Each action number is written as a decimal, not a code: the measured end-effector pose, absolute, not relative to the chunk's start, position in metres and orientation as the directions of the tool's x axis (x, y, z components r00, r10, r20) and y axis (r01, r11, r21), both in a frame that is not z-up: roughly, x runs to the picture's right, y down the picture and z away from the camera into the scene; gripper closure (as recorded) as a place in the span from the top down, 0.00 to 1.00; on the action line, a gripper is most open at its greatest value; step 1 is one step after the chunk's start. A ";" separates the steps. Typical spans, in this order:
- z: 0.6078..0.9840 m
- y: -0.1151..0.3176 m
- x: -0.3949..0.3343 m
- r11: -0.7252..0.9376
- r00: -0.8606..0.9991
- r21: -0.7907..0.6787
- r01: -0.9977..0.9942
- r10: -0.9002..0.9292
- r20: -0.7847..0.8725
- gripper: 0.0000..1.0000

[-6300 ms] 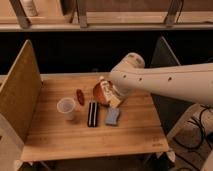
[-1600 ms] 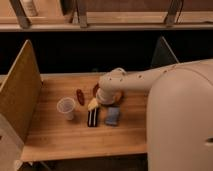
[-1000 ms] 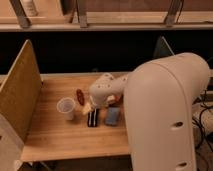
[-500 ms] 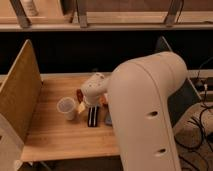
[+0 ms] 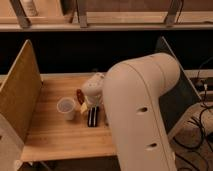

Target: Place the eraser on the white sponge

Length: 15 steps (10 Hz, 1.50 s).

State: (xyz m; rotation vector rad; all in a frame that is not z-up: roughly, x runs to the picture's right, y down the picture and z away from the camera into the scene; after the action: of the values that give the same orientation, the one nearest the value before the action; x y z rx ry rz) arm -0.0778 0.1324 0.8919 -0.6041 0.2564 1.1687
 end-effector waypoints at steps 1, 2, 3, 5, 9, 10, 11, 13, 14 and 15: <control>0.894 0.140 -0.080 0.268 0.407 -0.327 -0.906 0.762 -0.503 0.73; 0.895 0.149 -0.085 0.286 0.444 -0.359 -0.888 0.735 -0.513 0.63; 0.896 0.157 -0.090 0.299 0.474 -0.387 -0.872 0.713 -0.517 0.56; 0.896 0.162 -0.096 0.331 0.540 -0.446 -0.832 0.669 -0.511 0.33; 0.885 0.138 -0.111 0.383 0.605 -0.500 -0.777 0.676 -0.422 0.01; 0.873 0.125 -0.117 0.418 0.635 -0.520 -0.745 0.683 -0.361 0.00; 0.859 0.115 -0.123 0.442 0.656 -0.538 -0.718 0.689 -0.309 0.00; 0.837 0.101 -0.123 0.473 0.672 -0.546 -0.691 0.699 -0.244 0.00; 0.829 0.093 -0.112 0.484 0.668 -0.533 -0.694 0.710 -0.226 0.00; 0.826 0.087 -0.097 0.481 0.652 -0.513 -0.711 0.723 -0.227 0.00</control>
State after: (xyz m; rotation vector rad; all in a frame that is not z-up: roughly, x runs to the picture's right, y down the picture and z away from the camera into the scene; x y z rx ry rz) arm -0.0966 0.0872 0.8263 -0.6157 -0.0208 0.8746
